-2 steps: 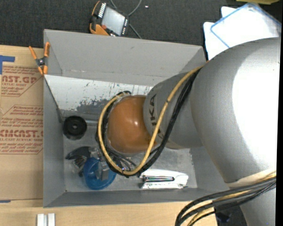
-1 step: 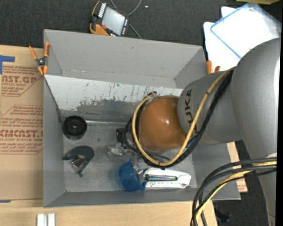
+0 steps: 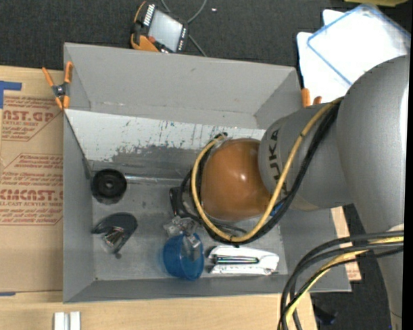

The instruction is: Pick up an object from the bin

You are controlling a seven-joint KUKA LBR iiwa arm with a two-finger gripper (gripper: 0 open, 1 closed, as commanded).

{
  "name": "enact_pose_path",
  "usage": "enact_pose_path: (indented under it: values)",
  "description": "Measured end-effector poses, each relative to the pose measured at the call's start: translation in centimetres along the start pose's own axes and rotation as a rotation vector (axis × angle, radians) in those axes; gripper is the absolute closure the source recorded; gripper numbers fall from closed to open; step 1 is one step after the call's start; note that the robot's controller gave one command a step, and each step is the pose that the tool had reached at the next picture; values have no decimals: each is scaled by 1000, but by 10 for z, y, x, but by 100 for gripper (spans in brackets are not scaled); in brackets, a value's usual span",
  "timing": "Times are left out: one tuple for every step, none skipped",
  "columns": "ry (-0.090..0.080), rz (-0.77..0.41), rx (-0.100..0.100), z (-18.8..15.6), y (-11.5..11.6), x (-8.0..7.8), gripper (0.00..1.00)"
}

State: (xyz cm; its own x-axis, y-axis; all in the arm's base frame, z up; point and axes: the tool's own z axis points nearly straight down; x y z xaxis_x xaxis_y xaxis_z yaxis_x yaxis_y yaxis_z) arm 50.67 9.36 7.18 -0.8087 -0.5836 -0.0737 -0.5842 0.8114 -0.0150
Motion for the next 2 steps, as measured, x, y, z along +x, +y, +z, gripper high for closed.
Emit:
enact_pose_path:
  values:
    - [0,0,0,0,0,0,100]
    - [-1,14,0,-8,-8,7,100]
